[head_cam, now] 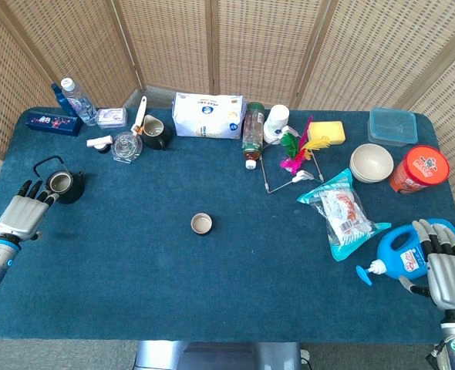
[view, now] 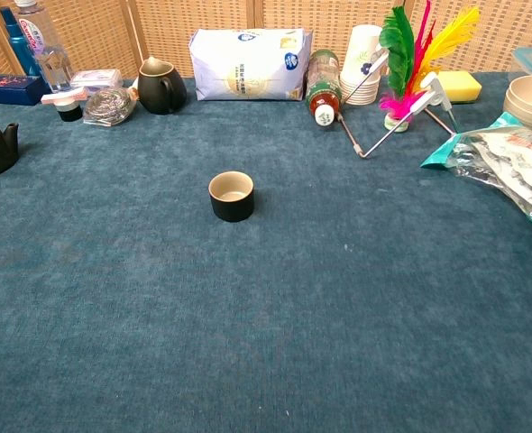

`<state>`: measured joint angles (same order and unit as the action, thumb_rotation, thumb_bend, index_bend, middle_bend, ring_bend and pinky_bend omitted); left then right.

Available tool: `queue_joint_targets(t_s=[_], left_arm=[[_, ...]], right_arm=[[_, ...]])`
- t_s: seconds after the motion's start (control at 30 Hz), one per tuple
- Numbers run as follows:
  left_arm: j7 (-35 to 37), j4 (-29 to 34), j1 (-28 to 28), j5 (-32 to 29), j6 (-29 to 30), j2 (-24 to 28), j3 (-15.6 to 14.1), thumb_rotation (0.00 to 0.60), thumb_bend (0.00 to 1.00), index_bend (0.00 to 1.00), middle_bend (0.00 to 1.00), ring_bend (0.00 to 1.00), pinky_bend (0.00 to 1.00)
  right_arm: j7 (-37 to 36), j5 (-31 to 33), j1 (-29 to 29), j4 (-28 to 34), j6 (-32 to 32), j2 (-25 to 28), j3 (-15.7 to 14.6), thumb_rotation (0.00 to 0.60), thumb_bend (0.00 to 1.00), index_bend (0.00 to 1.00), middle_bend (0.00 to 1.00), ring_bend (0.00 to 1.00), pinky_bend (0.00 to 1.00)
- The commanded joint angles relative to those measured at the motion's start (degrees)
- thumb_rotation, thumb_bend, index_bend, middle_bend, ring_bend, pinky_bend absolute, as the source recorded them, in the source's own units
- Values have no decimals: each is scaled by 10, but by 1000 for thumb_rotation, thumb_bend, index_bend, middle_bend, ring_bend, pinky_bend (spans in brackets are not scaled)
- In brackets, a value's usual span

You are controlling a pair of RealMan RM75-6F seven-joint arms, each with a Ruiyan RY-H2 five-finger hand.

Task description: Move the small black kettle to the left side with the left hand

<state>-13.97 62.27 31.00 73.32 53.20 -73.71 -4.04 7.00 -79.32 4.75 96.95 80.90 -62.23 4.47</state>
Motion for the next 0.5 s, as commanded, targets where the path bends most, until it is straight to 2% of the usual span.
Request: queue_joint_targets(t_s=[0.03,0.3,0.5], left_arm=[[38,28,-6,24,14,12,3,600,52,0,177,0,28],[138,141,-17,69,57,103,13,600,52,0,162,0,28],[152,160,-14,33,50,132,43,600,52,0,157,0,28]], right_arm=[[0,-1,0,1,0,1,-1,600,0,0,0,0,0],[-4,3,1,0,-4,2,0,600,0,0,0,0,0],[-3,0,2,1,-6,2,-2,600,0,0,0,0,0]])
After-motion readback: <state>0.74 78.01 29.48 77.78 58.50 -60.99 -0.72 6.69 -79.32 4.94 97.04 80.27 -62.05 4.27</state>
